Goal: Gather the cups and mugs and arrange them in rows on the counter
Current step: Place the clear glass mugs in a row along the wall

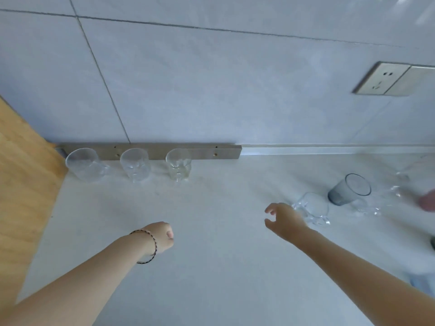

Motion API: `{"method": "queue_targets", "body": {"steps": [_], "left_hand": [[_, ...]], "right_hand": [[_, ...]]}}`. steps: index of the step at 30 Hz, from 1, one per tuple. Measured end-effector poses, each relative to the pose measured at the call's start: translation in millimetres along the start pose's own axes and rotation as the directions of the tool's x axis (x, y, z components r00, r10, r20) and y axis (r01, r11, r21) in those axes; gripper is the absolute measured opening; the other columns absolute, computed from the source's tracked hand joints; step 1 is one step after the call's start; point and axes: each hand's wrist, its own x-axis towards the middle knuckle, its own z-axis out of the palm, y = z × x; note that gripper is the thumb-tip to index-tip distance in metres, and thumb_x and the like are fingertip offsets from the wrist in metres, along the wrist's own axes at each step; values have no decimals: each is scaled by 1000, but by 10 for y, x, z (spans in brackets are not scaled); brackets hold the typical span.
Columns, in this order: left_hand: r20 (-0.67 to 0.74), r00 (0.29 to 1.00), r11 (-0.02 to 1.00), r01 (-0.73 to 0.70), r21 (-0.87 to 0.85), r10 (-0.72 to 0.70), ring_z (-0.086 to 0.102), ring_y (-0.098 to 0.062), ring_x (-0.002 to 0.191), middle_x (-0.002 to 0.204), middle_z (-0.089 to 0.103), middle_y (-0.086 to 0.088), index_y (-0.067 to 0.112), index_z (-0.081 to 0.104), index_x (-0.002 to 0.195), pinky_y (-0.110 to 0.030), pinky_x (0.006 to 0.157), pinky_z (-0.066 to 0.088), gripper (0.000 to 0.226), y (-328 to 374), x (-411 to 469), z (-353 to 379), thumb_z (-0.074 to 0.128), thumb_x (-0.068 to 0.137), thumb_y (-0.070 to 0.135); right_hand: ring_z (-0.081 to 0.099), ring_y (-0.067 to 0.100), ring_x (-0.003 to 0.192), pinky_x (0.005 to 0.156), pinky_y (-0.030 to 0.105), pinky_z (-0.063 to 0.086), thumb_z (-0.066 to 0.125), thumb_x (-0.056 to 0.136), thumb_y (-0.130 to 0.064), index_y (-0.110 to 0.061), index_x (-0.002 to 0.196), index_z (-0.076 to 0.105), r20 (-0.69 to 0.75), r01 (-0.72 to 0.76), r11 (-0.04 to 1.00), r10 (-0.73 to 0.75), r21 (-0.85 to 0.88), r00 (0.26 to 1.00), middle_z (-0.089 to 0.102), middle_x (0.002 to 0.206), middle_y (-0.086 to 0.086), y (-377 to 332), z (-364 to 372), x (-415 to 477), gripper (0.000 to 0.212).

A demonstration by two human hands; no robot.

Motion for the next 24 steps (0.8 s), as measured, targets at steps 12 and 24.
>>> {"method": "queue_targets", "body": {"steps": [12, 24], "left_hand": [[9, 997, 996, 77, -40, -77, 52, -18, 119, 128, 55, -1, 17, 56, 119, -24, 95, 40, 31, 1327, -111, 632, 42, 92, 22], [-7, 980, 974, 195, -114, -197, 50, -17, 99, 124, 56, -2, 15, 55, 120, -25, 96, 41, 31, 1004, -97, 406, 41, 93, 22]], "right_hand": [[44, 30, 130, 100, 37, 40, 69, 73, -57, -18, 146, 17, -37, -132, 989, 134, 61, 990, 37, 139, 13, 1199, -363, 347, 98], [51, 32, 120, 95, 35, 44, 77, 66, -36, -26, 143, 23, 48, 211, 977, -209, -40, 977, 45, 133, 6, 191, -514, 878, 95]]}}
